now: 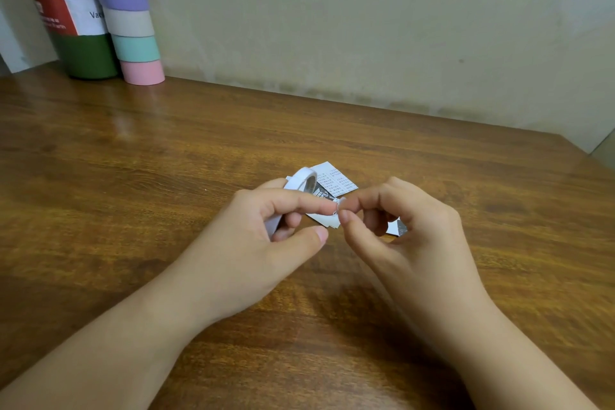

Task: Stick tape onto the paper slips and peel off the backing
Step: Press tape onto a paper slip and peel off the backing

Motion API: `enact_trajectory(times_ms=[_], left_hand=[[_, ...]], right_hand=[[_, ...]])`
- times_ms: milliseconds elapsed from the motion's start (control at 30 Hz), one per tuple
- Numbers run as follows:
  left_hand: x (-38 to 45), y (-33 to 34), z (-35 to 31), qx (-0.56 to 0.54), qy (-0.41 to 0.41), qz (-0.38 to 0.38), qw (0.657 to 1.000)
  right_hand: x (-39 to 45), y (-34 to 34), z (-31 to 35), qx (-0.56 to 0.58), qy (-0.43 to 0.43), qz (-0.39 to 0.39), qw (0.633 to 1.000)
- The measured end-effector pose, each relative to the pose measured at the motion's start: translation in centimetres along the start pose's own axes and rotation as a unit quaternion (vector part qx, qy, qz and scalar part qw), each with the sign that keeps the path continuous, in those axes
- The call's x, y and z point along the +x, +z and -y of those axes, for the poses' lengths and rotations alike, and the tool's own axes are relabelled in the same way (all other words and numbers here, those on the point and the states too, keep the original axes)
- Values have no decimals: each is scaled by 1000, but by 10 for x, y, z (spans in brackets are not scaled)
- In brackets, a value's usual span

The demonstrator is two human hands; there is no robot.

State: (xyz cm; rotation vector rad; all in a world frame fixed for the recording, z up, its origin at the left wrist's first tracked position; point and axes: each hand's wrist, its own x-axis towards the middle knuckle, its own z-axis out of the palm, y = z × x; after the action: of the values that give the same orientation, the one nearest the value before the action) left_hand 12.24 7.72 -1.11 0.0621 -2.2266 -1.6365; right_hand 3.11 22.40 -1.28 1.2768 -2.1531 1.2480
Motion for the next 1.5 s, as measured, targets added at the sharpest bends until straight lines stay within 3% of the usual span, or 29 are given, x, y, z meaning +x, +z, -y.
enact_trajectory(times_ms=[300,733,1133,1500], left_hand=[[1,2,2,-7,3,-12,1000],[2,1,-1,-43,-8,-9,999],[4,8,6,28,10,-113,993],[5,7,4,2,-7,-117,993]], right_hand=[[1,0,1,-24,-6,-4,1000],[-1,-3,6,125,102,30,986],[0,10,9,-33,-7,-22,999],[-1,10,13,2,20,-5,1000]])
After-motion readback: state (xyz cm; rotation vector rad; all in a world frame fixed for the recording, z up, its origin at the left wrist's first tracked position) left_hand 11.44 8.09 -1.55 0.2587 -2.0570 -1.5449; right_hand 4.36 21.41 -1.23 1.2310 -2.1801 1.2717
